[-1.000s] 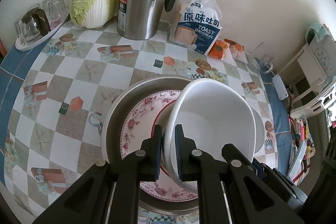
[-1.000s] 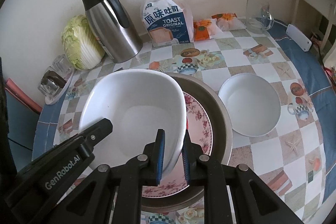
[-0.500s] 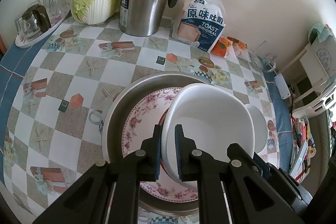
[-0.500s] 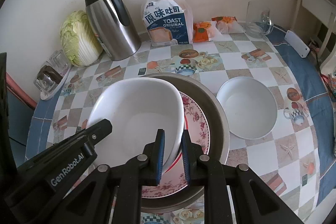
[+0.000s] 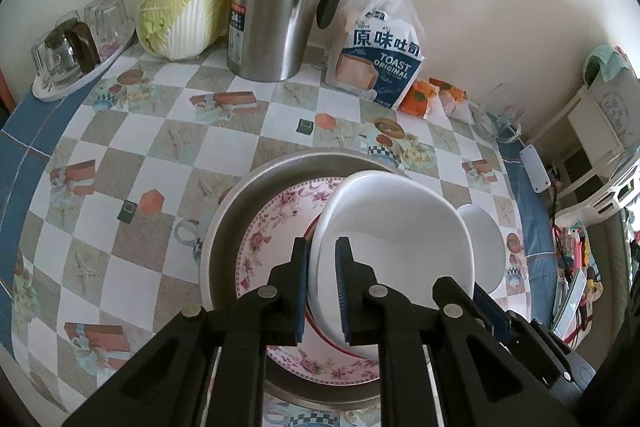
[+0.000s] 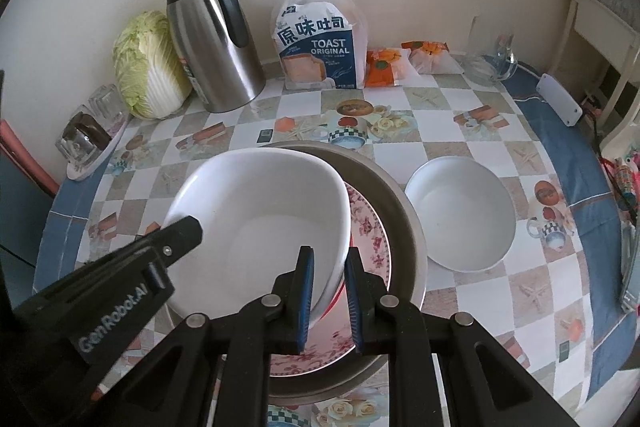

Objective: Organize plates and bowls
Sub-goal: 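Open both grippers to release the square bowl and back away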

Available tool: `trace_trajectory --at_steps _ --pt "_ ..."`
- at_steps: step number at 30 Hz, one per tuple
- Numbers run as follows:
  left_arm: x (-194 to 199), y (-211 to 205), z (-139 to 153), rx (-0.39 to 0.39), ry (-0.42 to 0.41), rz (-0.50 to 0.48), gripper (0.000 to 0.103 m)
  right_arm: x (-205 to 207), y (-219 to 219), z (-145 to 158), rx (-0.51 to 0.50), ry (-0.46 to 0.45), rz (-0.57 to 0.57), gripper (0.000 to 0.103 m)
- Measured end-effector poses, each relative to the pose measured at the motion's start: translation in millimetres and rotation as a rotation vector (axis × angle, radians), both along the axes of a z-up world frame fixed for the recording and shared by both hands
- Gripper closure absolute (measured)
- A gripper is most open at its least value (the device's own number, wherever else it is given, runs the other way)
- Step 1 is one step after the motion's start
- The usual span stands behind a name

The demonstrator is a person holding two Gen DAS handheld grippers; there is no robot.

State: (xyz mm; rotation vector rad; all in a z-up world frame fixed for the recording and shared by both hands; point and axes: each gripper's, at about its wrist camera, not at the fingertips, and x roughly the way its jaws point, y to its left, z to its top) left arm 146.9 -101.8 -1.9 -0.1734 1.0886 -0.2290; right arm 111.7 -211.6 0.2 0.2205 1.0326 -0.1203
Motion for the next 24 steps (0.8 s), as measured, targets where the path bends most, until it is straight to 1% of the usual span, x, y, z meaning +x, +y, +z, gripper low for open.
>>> trace_trajectory --at_steps 4,6,10,12,14,16,20,21,22,24 --pt "-2 1 7 0.005 -0.015 0.0 0.087 -1 -2 4 -0.008 -0.008 -0.007 0.085" --pt "-2 2 11 0.005 -0.021 0.002 0.076 -2 -4 7 -0.008 -0.014 -0.011 0.085" --pt "-3 7 22 0.01 -0.047 0.011 0.068 -4 -7 11 -0.002 -0.027 -0.011 0.076" --pt "-3 13 27 0.018 -0.059 0.027 0.059 -4 -8 12 -0.005 -0.029 -0.011 0.073" --pt "-3 20 31 0.03 -0.066 0.055 0.054 -5 -9 15 -0.008 -0.036 -0.012 0.066" --pt "-2 27 32 0.041 -0.068 0.078 0.049 -6 -10 17 -0.004 -0.046 -0.013 0.05" --pt "0 39 33 0.073 -0.074 0.123 0.037 -7 -11 23 -0.006 -0.078 -0.004 0.042" --pt "0 41 32 0.077 -0.076 0.131 0.034 -8 -11 23 0.0 -0.083 -0.003 0.037" --pt "1 43 32 0.08 -0.079 0.139 0.032 -8 -12 24 0.006 -0.088 -0.004 0.035" --pt "1 47 32 0.087 -0.083 0.153 0.026 -8 -13 24 0.011 -0.094 -0.004 0.031"
